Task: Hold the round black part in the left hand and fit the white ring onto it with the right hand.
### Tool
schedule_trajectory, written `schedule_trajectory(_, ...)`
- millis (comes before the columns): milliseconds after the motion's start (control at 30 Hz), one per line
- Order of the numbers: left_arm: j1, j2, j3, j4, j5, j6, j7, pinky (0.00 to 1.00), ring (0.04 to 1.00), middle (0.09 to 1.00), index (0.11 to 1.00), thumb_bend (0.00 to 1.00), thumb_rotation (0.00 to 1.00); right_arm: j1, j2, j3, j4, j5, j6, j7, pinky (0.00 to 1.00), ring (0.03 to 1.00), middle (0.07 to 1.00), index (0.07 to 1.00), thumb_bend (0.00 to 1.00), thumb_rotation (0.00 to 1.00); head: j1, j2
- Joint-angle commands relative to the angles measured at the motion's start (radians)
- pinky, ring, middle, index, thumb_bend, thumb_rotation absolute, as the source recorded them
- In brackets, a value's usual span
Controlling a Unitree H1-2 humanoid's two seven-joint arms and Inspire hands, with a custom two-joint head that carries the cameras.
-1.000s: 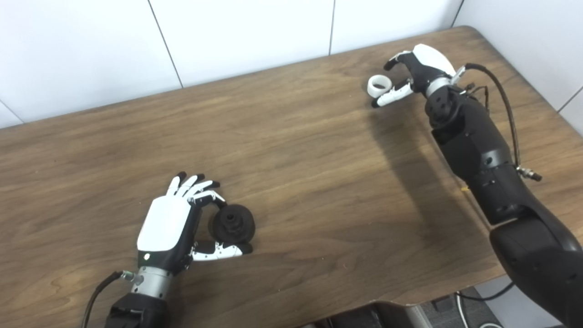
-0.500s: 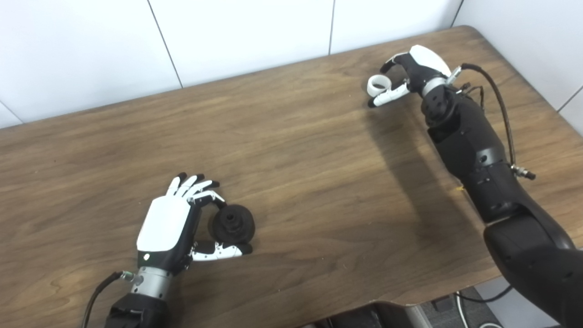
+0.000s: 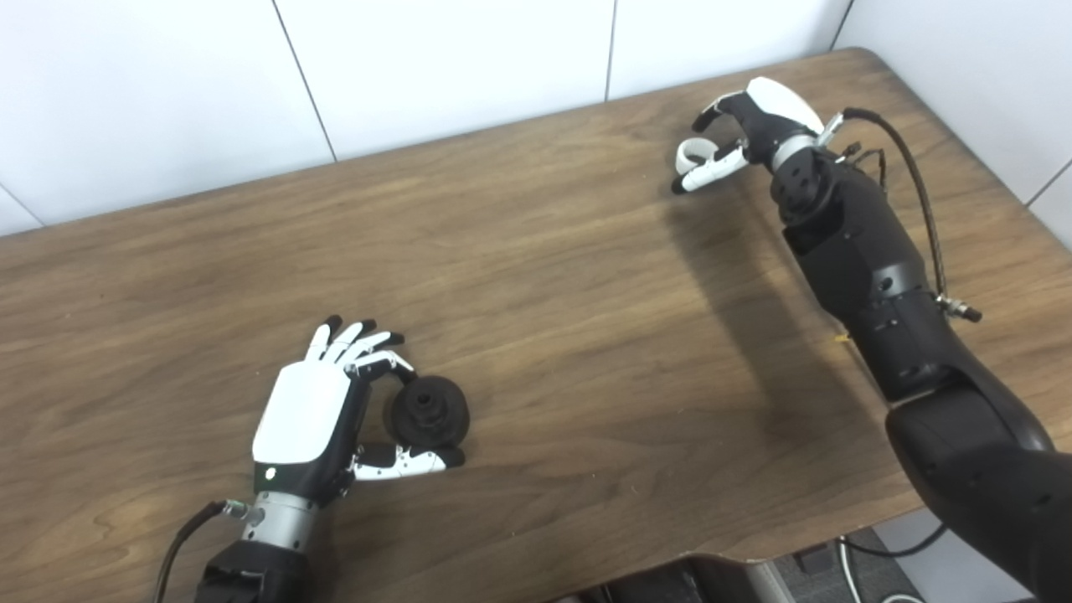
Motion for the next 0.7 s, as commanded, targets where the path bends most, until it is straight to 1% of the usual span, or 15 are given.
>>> schedule_trajectory(0, 0.010, 0.015, -0.001, 0.020, 0.016, 0.023, -0.035, 1.00, 0.910, 0.815, 0.487, 0.52, 0.06, -0.053, -0.020, -0.006, -0.022, -0.020, 0.002, -0.009, 1.00, 0.974, 0.916, 0.703, 0.74, 0.26, -0.001, 0.001)
schedule_trajectory(267, 0.008, 0.018, 0.000, 0.020, 0.014, 0.020, -0.035, 0.99, 0.906, 0.814, 0.487, 0.52, 0.06, -0.055, -0.025, 0.001, -0.012, -0.023, 0.002, -0.007, 1.00, 0.978, 0.913, 0.685, 0.73, 0.26, 0.001, -0.001)
schedule_trajectory(667, 0.011, 0.020, -0.002, 0.022, 0.017, 0.019, -0.035, 1.00, 0.909, 0.814, 0.486, 0.52, 0.06, -0.051, -0.024, -0.001, -0.005, -0.032, 0.002, -0.005, 1.00, 0.973, 0.909, 0.695, 0.74, 0.26, 0.002, 0.000)
